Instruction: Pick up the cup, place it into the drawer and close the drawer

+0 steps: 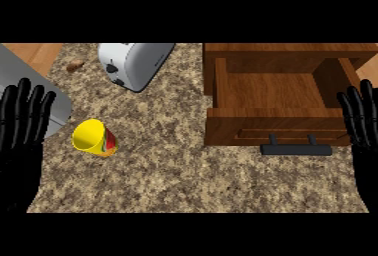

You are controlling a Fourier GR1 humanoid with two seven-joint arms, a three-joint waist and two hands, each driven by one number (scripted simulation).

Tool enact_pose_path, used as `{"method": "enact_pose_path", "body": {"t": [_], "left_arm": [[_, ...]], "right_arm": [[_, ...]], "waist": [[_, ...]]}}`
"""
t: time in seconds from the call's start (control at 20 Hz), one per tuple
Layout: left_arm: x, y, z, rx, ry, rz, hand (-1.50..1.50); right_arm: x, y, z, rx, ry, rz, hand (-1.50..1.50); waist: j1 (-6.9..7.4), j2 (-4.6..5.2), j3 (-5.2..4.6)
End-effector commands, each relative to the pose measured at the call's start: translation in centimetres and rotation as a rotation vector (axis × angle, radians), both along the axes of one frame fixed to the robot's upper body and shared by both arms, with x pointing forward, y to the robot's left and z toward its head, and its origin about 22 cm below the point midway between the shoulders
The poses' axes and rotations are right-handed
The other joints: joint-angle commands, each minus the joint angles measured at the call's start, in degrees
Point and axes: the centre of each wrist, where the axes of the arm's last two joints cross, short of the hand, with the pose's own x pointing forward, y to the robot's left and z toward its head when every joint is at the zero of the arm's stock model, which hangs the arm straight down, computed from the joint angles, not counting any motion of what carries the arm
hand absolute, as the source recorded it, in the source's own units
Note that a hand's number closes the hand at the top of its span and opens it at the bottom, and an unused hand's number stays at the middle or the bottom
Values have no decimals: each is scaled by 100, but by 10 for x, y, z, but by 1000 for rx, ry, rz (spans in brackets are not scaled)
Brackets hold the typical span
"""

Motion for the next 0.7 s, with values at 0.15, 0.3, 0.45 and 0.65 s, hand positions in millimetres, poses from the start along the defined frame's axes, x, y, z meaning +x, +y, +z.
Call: {"method": "enact_pose_path", "body": {"t": [0.15, 0.3, 0.45, 0.65], "left_arm": [[18, 34, 3, 9, -38, -417, -150], [25, 41, -27, -119, 166, -552, -150], [33, 90, -36, -183, 207, -590, -150], [60, 126, -29, -186, 256, -650, -150]], "right_arm": [[7, 7, -2, 40, -25, 24, -150], [10, 20, -3, 5, 92, 132, -150], [13, 15, -5, 8, 120, 140, -150], [25, 10, 10, 16, 120, 159, -150]], "waist": [[-76, 7, -72], [-70, 73, -96], [-59, 39, -72], [-92, 1, -56]]}}
